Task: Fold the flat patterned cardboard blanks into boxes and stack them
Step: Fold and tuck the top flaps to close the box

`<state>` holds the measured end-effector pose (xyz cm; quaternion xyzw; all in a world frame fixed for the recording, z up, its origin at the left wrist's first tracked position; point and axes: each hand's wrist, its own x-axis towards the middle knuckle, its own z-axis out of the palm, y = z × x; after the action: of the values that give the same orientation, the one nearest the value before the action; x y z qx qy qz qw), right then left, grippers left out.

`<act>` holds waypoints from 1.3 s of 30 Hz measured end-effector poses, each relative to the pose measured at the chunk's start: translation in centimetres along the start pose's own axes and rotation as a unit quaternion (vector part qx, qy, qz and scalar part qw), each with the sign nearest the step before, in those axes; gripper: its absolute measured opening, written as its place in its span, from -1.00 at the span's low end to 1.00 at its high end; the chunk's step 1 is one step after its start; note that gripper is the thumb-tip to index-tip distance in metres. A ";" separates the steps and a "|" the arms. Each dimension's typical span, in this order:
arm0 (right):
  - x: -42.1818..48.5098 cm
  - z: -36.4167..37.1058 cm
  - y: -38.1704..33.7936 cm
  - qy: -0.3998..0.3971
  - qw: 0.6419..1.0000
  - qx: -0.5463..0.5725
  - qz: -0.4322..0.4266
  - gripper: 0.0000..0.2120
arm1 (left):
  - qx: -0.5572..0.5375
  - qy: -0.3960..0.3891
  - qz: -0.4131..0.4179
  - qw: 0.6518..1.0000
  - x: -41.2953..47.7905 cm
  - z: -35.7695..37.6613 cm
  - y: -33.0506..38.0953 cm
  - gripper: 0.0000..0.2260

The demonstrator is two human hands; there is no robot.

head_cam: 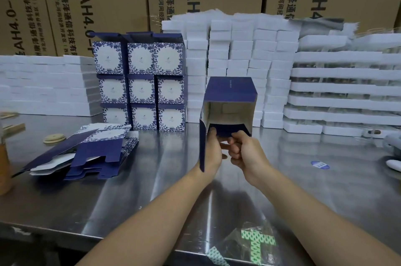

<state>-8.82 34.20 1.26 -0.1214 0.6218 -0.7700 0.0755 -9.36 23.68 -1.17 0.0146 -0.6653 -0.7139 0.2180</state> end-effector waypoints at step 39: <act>1.6 -2.8 -0.5 0.095 0.908 -0.258 -0.317 -0.52 | -0.041 0.075 -0.116 0.990 0.1 -2.8 1.6 -0.67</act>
<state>-11.09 36.48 1.38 -0.2538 0.7317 -0.5740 -0.2659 -8.09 21.02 0.11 0.1359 -0.6114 -0.7576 0.1835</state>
